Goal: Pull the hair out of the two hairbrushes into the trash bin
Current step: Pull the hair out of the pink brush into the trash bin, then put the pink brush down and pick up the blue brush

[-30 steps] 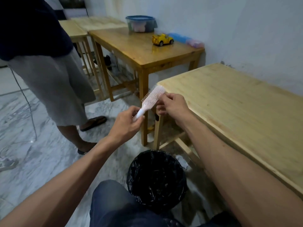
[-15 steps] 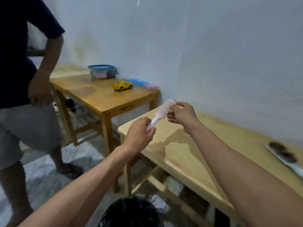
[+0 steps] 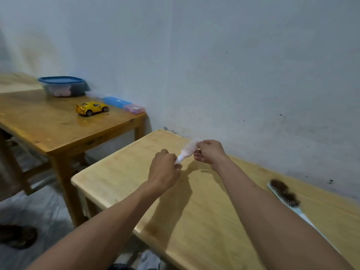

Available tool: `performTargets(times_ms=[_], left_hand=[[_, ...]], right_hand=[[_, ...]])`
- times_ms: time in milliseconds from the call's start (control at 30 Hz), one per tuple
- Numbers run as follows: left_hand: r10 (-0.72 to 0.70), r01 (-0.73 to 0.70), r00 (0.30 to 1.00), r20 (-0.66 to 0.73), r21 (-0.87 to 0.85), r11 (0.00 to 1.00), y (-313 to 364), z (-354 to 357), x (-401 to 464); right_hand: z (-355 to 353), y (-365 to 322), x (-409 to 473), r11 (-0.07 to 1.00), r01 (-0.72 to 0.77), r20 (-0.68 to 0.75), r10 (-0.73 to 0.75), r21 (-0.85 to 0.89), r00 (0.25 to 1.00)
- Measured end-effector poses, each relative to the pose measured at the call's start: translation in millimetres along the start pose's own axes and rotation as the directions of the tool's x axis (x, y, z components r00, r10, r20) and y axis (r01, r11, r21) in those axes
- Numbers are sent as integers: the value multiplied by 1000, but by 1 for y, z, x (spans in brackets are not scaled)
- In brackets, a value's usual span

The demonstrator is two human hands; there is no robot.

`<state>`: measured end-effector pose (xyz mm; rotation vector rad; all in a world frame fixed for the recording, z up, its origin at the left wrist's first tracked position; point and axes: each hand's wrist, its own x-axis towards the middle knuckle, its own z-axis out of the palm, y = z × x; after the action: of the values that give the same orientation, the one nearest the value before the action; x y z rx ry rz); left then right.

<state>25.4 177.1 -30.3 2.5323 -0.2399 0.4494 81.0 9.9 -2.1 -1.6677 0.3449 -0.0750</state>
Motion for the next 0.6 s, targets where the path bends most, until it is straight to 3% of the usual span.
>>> performTargets(times_ms=[167, 400, 600], left_hand=[[-28, 25, 998, 60, 49, 998, -4, 20, 25], [-99, 98, 983, 157, 16, 995, -8, 34, 45], [-161, 166, 959, 231, -3, 986, -8, 33, 53]], right_hand=[[2, 10, 36, 998, -41, -9, 41, -53, 999], [6, 13, 65, 945, -67, -43, 56, -320, 997], [6, 20, 80, 929, -72, -29, 66, -362, 997]])
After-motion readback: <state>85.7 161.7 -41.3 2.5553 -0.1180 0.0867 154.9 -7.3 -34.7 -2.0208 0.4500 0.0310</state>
